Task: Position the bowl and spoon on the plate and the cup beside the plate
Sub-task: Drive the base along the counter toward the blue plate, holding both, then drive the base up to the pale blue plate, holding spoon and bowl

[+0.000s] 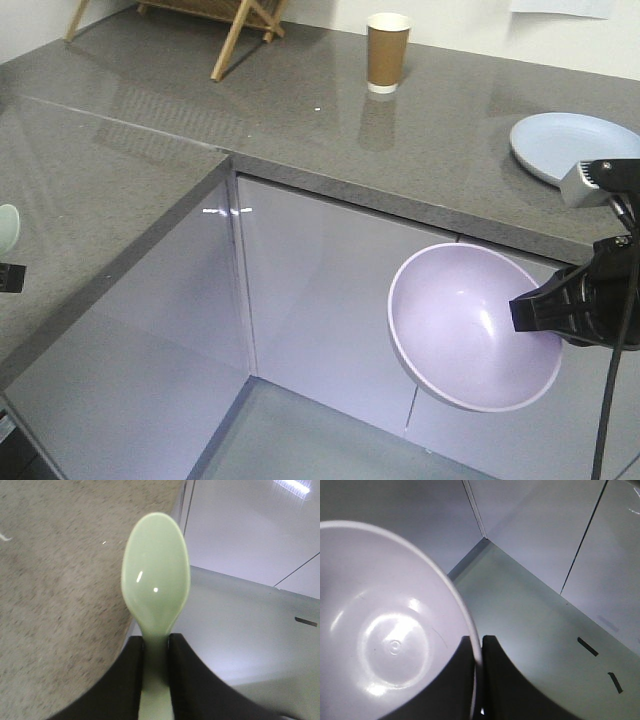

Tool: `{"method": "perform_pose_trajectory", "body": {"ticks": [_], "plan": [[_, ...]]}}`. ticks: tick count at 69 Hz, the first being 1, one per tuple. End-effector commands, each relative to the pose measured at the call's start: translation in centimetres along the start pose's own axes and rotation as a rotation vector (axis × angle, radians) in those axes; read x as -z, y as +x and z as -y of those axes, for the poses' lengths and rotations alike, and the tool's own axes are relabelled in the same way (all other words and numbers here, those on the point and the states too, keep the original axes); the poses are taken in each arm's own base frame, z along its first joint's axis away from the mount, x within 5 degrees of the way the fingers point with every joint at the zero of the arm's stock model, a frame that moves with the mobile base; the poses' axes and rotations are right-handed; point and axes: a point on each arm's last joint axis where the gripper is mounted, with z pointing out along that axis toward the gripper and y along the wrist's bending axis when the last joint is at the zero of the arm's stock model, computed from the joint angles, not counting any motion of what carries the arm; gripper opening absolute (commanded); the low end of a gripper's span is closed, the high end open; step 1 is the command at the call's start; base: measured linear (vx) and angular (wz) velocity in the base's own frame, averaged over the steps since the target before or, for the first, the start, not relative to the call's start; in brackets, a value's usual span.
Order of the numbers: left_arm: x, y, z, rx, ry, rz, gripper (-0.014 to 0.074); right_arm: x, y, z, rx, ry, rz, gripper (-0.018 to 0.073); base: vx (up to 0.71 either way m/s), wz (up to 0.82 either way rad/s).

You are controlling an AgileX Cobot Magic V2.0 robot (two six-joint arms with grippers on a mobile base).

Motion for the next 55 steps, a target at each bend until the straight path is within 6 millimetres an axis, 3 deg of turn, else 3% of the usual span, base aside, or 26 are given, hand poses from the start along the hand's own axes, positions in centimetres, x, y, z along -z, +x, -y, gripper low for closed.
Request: {"method": "perform_pose_trajectory", "body": {"ticks": [1,55], "plan": [[1.16,-1.03,0.03,0.008,0.0,0.098,0.0055,1.1,-0.96,-0.32,0.002,-0.005,0.088,-0.0001,0.06,-0.24],[1.16,-1.03,0.03,0.008,0.0,0.098,0.0055,1.1,-0.96,-0.32,0.002,-0.005,0.088,-0.0001,0.05,-0.2]]}}
